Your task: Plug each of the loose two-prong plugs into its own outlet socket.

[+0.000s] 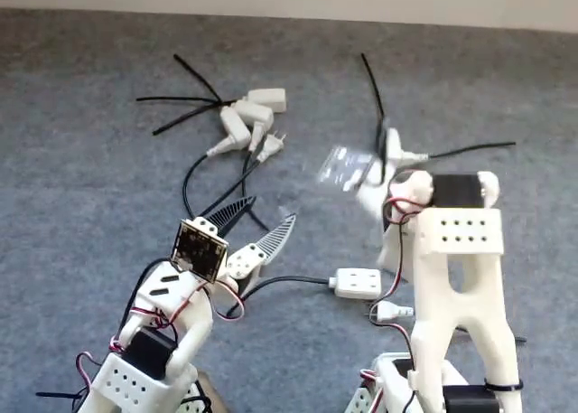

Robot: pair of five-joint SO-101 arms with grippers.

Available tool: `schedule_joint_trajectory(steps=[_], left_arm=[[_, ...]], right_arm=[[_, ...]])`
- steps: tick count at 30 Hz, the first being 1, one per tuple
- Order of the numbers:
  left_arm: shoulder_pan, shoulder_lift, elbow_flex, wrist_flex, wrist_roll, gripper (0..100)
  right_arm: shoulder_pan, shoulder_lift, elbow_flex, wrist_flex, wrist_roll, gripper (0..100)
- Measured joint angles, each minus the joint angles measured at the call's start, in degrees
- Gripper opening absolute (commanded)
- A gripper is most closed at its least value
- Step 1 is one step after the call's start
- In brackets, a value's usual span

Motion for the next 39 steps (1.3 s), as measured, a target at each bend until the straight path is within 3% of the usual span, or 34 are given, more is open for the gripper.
schedule_joint_trajectory(steps=[8,16,27,32,39], left_arm=[[0.0,0.0,0.0,0.44,0.0,23],[0.0,0.0,0.0,0.79,0.0,23],[0.0,0.0,0.0,0.79,0.0,23],[0.0,0.0,0.0,0.79,0.0,23],[0.0,0.0,0.0,0.79,0.0,23]], right_arm=[[1.32,0.97,11.43,-1.14,15.47,15.2],[3.69,0.97,23.03,-15.3,23.56,23.5],[3.69,0.97,36.13,-31.91,24.44,22.9],[4.04,0.44,39.3,-35.43,24.44,14.1],[4.04,0.09,41.05,-38.07,24.44,12.9]])
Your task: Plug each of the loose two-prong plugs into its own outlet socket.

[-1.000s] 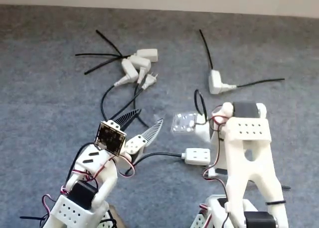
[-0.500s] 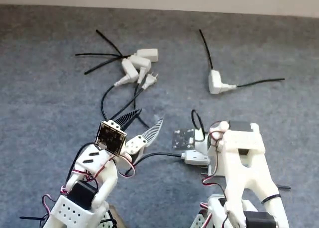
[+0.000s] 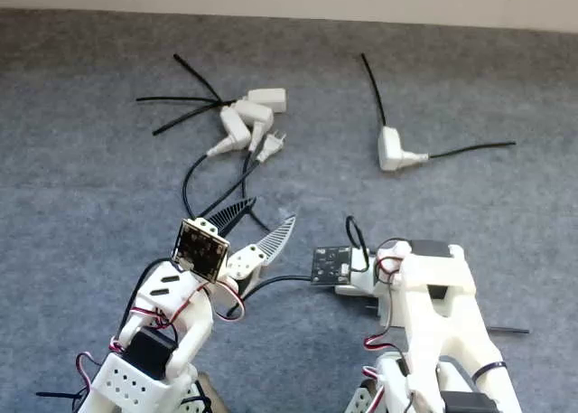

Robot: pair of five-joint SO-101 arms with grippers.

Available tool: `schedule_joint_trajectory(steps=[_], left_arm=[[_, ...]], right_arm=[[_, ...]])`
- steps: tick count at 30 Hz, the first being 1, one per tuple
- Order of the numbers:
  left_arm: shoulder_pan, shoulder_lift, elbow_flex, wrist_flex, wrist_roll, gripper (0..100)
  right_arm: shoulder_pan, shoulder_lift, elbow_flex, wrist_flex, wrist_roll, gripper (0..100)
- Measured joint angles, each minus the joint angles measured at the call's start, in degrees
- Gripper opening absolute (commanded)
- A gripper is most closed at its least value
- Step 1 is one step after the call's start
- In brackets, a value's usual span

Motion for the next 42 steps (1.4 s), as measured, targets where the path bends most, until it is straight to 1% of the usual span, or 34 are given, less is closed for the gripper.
schedule_joint_trajectory(steps=[2,6,11,13,29,32,36,42], left_arm=[[0.0,0.0,0.0,0.0,0.0,23],[0.0,0.0,0.0,0.0,0.0,23],[0.0,0.0,0.0,0.0,0.0,23],[0.0,0.0,0.0,0.0,0.0,23],[0.0,0.0,0.0,0.0,0.0,23],[0.0,0.0,0.0,0.0,0.0,23],[2.73,0.0,0.0,0.0,0.0,23],[2.73,0.0,0.0,0.0,0.0,23]], right_arm=[[0.0,0.0,-0.18,0.88,0.0,12.2],[0.0,0.0,-0.09,4.4,0.0,5.5],[0.0,0.53,-0.97,6.24,-0.26,5.0],[-0.09,0.62,-3.08,8.0,-2.46,5.0],[-0.18,0.62,-39.21,25.05,-18.2,4.7],[-1.85,0.62,-46.07,27.69,-23.21,4.7],[-6.07,0.7,-54.68,31.91,-32.7,4.7],[-10.73,0.62,-64.09,36.75,-45.71,4.7]])
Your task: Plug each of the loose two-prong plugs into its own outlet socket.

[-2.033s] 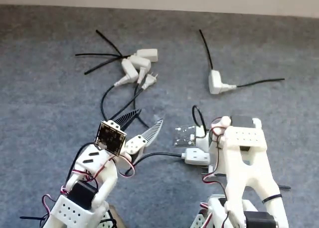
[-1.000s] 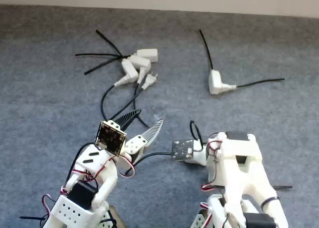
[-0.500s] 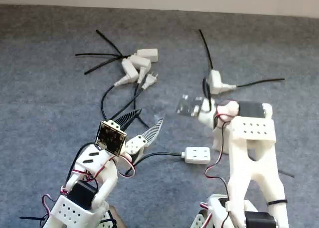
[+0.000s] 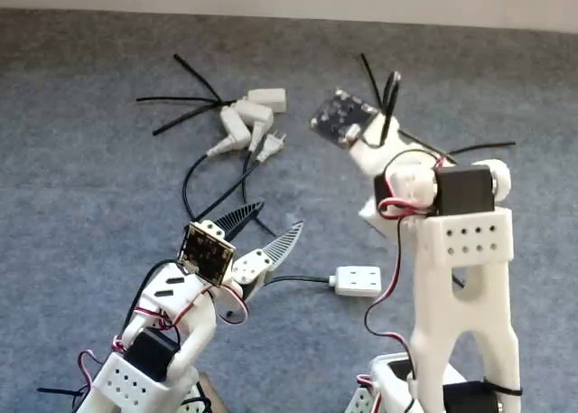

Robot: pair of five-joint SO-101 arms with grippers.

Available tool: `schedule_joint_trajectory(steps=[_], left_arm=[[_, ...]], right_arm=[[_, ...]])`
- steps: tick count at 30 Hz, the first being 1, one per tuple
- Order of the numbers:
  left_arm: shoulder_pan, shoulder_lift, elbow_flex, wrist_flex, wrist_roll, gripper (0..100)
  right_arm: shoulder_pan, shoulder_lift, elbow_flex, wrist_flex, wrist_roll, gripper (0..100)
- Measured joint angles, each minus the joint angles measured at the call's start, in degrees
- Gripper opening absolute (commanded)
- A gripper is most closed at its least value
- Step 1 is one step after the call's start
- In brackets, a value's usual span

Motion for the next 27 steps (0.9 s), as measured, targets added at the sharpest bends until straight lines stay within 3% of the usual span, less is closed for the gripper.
schedule_joint_trajectory(steps=[5,10,20,27], left_arm=[[0.0,0.0,0.0,0.0,0.0,23],[0.0,0.0,0.0,0.0,0.0,23],[2.11,0.0,0.0,-0.53,0.0,23],[2.02,0.0,0.0,-5.54,0.0,23]], right_arm=[[-5.36,-8.53,-1.49,0.0,-7.21,4.7],[-9.49,-23.3,5.27,-9.23,-13.98,4.7],[-11.78,-52.04,47.12,-39.91,-19.6,4.7],[-9.49,-61.36,66.02,-50.37,-23.65,4.7]])
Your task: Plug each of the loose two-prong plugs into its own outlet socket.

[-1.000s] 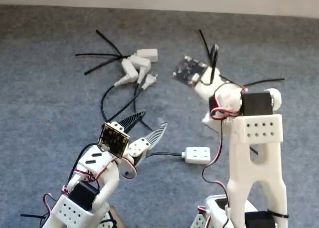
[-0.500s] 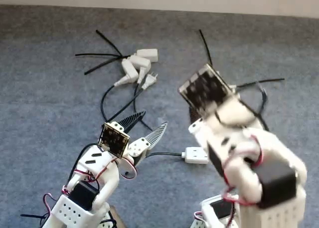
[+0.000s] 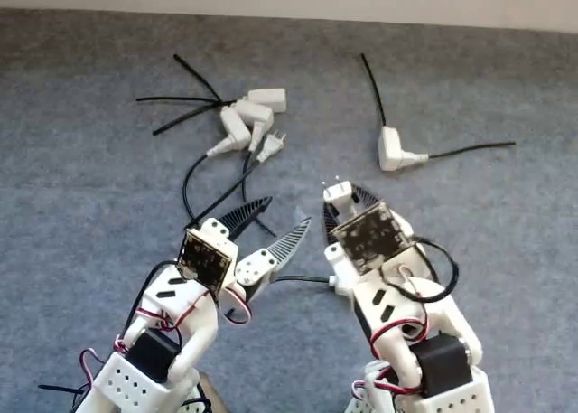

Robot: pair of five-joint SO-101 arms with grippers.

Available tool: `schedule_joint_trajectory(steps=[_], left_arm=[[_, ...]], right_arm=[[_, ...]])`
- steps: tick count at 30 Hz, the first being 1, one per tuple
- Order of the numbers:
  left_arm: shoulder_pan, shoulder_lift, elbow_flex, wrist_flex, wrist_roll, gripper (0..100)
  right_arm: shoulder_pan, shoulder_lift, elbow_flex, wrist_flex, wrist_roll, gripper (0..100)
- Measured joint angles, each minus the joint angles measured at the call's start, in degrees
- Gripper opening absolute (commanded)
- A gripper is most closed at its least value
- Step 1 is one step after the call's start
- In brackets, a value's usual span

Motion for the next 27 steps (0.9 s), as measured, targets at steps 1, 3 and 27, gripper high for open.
schedule_joint_trajectory(steps=[1,3,27], left_arm=[[0.0,0.0,0.0,-0.88,0.0,23],[0.0,0.0,0.0,-3.25,0.0,23],[8.53,0.0,0.0,-8.44,0.09,23]], right_arm=[[0.97,-1.05,1.85,-1.58,-1.58,4.7],[2.64,-3.08,5.8,-4.84,-3.16,4.7],[-9.49,-7.03,16.62,-4.22,-2.02,4.7]])
